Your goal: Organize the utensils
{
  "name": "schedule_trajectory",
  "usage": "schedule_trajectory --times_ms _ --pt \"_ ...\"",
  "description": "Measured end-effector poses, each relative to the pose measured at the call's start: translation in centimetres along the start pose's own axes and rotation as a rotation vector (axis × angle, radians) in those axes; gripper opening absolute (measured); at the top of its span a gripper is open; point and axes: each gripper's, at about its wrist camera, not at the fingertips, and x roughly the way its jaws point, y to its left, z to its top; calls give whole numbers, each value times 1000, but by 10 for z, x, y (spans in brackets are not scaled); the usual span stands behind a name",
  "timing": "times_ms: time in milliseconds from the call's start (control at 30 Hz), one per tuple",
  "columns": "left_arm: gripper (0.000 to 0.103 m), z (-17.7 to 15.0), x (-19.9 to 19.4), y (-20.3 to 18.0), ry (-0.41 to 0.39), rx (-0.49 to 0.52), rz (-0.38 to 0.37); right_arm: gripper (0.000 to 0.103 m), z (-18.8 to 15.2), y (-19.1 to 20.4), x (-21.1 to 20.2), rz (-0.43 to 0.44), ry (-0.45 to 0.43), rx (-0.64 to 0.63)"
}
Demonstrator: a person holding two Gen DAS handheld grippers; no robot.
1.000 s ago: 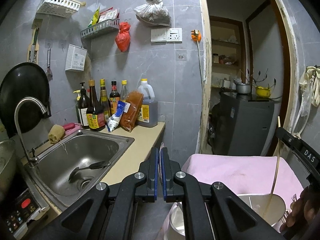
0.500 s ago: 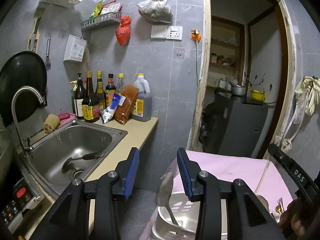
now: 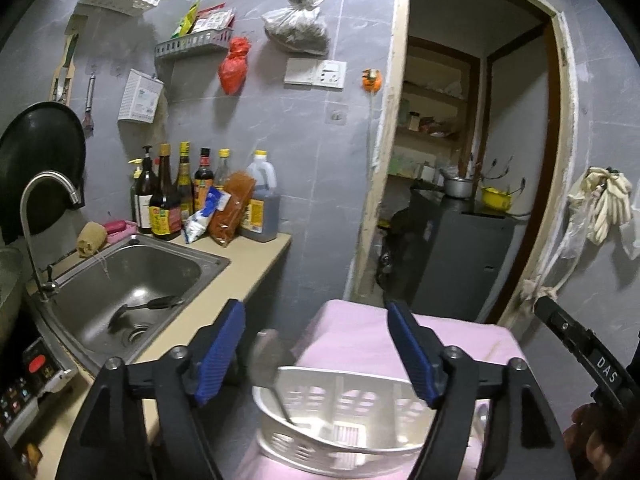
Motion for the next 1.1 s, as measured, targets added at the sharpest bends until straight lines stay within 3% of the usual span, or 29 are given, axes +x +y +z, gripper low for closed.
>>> schedule_trajectory --times_ms 133,333,500,733,933,1100 --pt "92 -2 -11 -26 -11 10 -31 81 14 -19 -27 -45 4 -47" --pt "100 -15 -31 -69 -56 47 -81 100 31 -46 -72 -134 -35 -137" --pt "101 -31 -39 -103 -60 71 -113 101 40 -73 -103 -188 -62 -166" --pt "101 -66 -44 -150 -8 125 -193 101 35 -128 -127 -258 -19 -169" --pt "101 -105 -26 -178 55 142 -234 101 13 -172 -125 -308 32 -133" --pt "101 -137 1 -192 111 148 -225 101 -13 -203 -105 -296 83 -80"
